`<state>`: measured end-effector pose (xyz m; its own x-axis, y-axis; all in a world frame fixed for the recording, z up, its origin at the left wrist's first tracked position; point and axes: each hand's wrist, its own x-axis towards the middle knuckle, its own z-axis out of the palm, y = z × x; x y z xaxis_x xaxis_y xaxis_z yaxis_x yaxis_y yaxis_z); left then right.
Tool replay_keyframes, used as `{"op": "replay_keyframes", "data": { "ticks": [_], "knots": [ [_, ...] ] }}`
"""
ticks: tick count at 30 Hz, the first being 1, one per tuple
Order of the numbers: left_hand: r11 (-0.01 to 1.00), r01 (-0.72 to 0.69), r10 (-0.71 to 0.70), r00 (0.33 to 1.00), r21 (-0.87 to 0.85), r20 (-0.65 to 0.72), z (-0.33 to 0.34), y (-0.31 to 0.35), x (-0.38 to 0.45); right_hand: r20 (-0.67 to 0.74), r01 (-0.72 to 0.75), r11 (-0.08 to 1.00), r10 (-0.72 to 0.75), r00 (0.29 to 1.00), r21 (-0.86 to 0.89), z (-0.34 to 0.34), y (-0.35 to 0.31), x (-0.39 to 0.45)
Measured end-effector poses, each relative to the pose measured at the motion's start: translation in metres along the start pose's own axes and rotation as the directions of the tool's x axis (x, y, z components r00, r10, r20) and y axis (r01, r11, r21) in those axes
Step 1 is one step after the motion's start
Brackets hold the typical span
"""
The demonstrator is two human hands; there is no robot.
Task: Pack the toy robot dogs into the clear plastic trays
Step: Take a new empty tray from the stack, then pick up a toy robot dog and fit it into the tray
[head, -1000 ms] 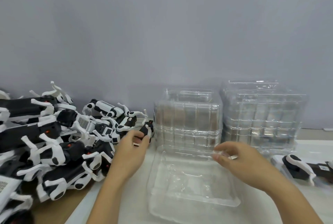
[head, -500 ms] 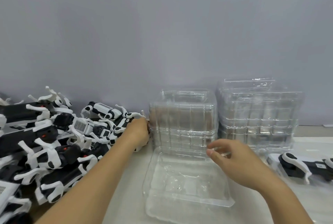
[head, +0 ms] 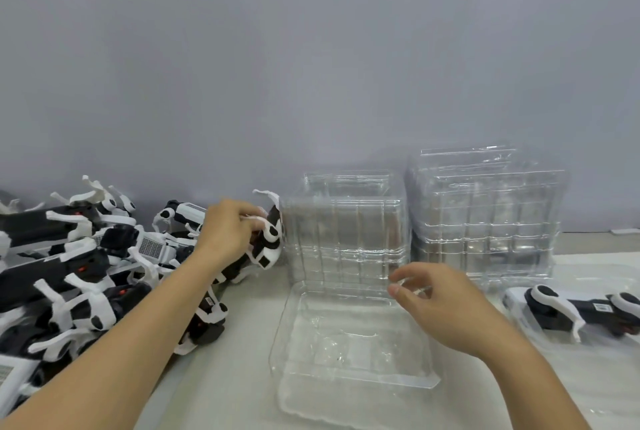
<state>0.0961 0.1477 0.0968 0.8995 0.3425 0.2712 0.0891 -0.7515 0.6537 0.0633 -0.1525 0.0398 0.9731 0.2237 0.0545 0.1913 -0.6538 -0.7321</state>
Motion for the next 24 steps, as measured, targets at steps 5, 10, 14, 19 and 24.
{"op": "replay_keyframes", "data": {
  "ticks": [5,10,14,19,24],
  "knots": [
    [0.911,0.092,-0.166,0.974,-0.401,-0.153,-0.027,0.016,-0.017,-0.035,0.041,0.999,-0.04,0.999,0.007,0.0,-0.009,0.0],
    [0.709,-0.016,-0.255,0.926,-0.705,-0.278,-0.05,0.034,-0.054,-0.118,0.107,0.994,-0.103,0.988,0.023,-0.002,-0.021,-0.003],
    [0.449,-0.096,-0.37,0.885,-0.888,-0.282,-0.045,0.049,-0.09,-0.192,0.192,0.977,-0.172,0.966,0.092,-0.006,-0.037,-0.007],
    [0.076,-0.041,-0.474,0.878,-0.996,-0.073,-0.02,0.049,-0.116,-0.239,0.344,0.918,-0.295,0.925,0.197,-0.006,-0.054,-0.015],
    [-0.016,0.134,-0.423,0.897,-0.991,0.128,0.007,0.055,-0.123,-0.216,0.518,0.849,-0.49,0.845,0.101,0.004,-0.067,-0.021]
  ]
}}
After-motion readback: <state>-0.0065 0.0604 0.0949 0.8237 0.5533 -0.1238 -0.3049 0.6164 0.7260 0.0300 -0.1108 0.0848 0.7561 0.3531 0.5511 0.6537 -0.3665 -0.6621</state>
